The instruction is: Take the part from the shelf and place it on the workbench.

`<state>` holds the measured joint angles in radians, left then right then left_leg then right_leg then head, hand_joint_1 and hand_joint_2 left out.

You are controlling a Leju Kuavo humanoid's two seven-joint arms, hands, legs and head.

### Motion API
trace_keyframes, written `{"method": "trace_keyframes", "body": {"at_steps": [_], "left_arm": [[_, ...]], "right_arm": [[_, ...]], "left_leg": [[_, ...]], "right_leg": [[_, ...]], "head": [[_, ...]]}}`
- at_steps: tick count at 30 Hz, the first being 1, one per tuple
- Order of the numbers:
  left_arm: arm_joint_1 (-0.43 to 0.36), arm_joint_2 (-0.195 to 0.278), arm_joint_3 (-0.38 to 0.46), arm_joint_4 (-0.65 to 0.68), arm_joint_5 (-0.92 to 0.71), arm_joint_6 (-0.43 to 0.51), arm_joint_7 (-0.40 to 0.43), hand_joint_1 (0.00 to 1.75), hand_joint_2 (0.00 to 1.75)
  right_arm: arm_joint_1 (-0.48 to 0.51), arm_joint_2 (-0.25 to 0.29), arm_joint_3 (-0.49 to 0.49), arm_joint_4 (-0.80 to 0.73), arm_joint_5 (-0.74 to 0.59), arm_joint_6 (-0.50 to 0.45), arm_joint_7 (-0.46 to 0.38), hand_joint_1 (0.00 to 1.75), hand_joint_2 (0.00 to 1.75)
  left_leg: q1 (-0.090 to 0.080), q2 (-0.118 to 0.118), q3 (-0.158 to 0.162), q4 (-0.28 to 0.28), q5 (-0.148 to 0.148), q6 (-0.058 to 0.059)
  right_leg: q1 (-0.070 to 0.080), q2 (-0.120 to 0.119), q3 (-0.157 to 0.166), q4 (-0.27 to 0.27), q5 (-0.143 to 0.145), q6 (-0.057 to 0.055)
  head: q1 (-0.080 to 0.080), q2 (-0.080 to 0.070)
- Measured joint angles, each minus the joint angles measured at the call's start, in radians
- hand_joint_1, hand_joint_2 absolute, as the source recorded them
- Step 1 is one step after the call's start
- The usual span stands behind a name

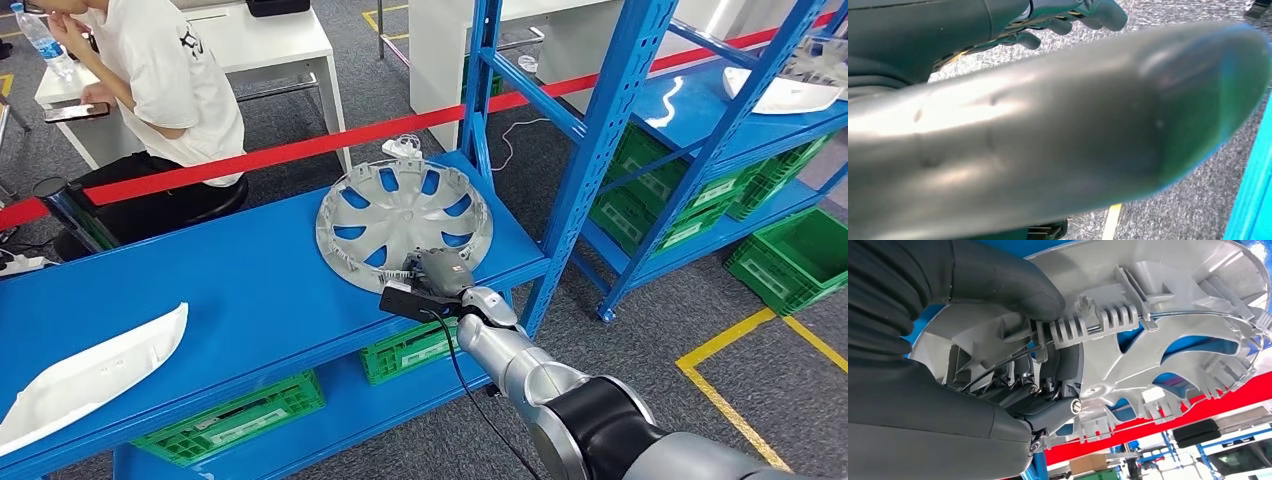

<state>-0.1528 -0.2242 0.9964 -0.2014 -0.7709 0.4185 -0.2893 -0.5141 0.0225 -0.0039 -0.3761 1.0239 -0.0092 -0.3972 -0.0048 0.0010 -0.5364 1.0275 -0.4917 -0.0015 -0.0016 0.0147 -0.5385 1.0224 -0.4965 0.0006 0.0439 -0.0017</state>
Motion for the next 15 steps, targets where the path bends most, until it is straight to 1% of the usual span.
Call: {"method": "trace_keyframes", "body": {"at_steps": [4,6,8,13,15], "left_arm": [[0.001,-0.001,0.000,0.000,-0.012,0.008,-0.010,0.00,0.00],[0.001,-0.002,0.000,0.000,-0.021,0.021,-0.015,0.00,0.87],[0.002,-0.002,0.000,0.000,-0.026,0.033,-0.018,0.00,1.75],[0.007,-0.002,0.000,0.000,-0.031,0.054,-0.026,0.00,1.75],[0.010,-0.002,0.000,0.000,-0.036,0.057,-0.028,0.00,1.75]], "right_arm": [[0.004,0.000,0.004,0.000,0.005,-0.018,0.000,1.75,1.75],[0.007,0.000,0.008,0.000,0.015,-0.045,0.001,1.75,1.75],[0.013,0.000,0.016,-0.002,0.030,-0.092,0.000,1.75,1.75],[0.044,0.001,0.042,-0.027,0.090,-0.251,-0.006,1.75,1.75],[0.059,0.002,0.054,-0.048,0.116,-0.297,-0.007,1.75,1.75]], "left_leg": [[0.000,0.000,0.000,0.000,0.000,0.000],[0.000,-0.001,0.000,0.000,-0.001,0.000],[0.000,-0.002,-0.001,0.000,0.000,0.000],[0.000,-0.006,-0.007,0.000,0.001,-0.001],[0.000,-0.006,-0.010,0.000,0.001,-0.001]], "right_leg": [[0.000,0.000,0.000,0.000,0.000,0.000],[0.000,0.000,0.000,0.000,0.000,0.000],[0.000,-0.002,0.000,0.000,0.000,0.000],[0.000,-0.005,-0.004,0.000,0.000,0.000],[0.000,-0.006,-0.007,0.001,0.000,0.000]], "head": [[0.000,0.000],[0.000,0.000],[0.000,0.000],[0.000,0.000],[0.000,0.000]]}}
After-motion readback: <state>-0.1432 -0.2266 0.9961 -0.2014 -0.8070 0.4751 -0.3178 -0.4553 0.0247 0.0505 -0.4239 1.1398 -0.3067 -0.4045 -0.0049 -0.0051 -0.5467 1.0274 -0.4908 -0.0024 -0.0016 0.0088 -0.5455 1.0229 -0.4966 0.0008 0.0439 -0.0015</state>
